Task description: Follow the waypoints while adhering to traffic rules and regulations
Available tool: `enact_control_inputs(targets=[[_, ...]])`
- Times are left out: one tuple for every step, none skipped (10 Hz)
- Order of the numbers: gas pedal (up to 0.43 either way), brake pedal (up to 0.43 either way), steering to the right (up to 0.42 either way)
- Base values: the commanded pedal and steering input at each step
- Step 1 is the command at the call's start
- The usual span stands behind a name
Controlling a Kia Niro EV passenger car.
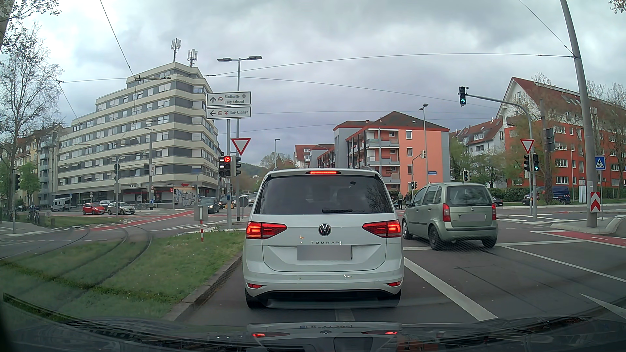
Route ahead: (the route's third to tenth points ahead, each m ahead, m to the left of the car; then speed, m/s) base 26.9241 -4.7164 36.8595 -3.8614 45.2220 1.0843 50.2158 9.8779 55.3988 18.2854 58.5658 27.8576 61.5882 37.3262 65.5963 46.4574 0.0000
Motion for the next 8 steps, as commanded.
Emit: enact_control_inputs(targets=[[0.000, 0.244, -0.026], [0.000, 0.244, -0.025], [0.000, 0.244, -0.026], [0.000, 0.244, -0.026], [0.000, 0.238, -0.025], [0.000, 0.244, -0.025], [0.000, 0.244, -0.026], [0.000, 0.238, -0.026]])
